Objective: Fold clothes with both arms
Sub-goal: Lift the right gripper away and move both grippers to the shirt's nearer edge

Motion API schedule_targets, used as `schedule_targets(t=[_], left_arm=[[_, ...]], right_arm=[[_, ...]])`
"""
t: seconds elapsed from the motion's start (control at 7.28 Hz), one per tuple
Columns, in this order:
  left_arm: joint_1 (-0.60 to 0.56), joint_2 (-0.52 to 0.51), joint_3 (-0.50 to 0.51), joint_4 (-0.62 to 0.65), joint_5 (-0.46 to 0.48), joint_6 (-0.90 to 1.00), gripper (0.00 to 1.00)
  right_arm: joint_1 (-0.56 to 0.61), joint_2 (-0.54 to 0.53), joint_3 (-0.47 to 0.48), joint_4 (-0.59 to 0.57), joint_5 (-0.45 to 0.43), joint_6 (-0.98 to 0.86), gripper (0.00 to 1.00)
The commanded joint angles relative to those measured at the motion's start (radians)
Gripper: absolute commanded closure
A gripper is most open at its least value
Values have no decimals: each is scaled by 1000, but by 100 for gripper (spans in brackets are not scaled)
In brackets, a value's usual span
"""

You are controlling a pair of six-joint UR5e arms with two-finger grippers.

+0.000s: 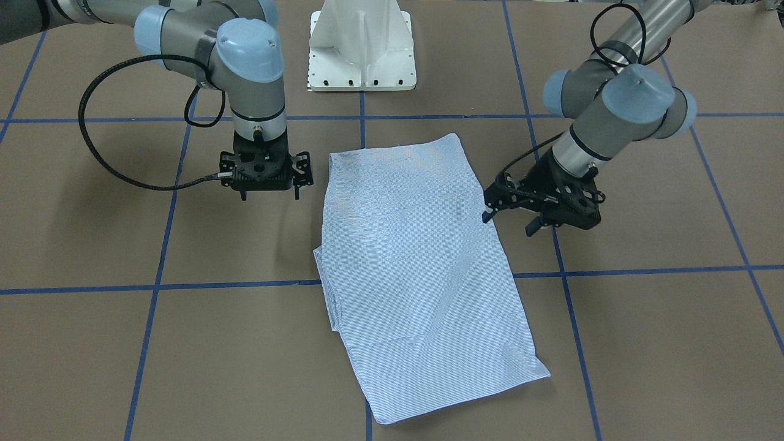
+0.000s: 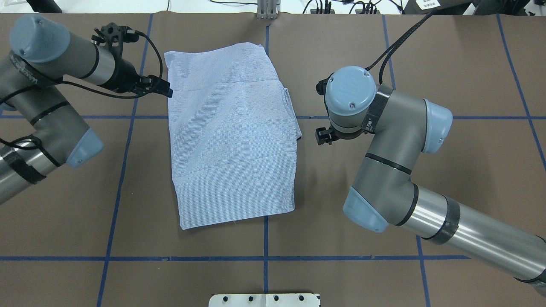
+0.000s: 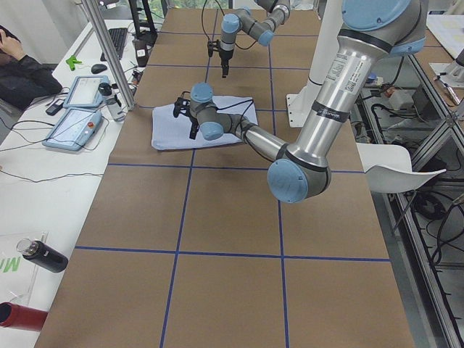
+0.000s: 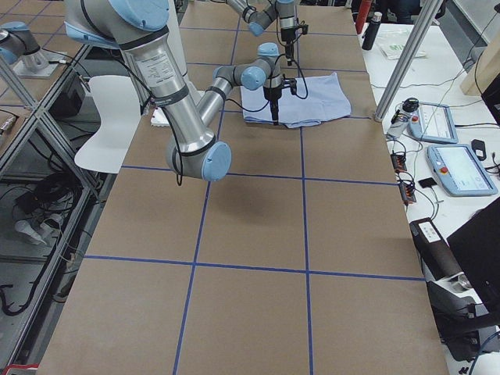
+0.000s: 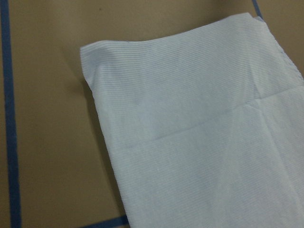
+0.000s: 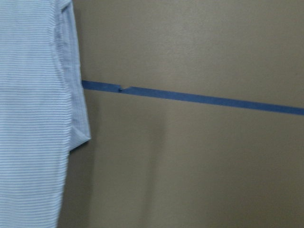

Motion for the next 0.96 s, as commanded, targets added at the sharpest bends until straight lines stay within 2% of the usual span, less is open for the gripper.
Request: schedule_targets(t=[0.0,0.27,0.41,0.55,0.82], left_arm=[[163,114,-159,5,109,-162,0],[292,160,-197,6,235,-287,0],[346,166,-198,37,307,-324,0],[370,159,-200,95,328,-368,0],[426,160,-195,100,374,-428,0]], right_arm=[[-83,-46,20,202,-40,298,0],[-138,-63,22,246,-124,463,0],[-144,-63,26,246,-129,465,0],[-146,-66,29,246,-129,468,0],[-147,-66,29,246,-129,468,0]])
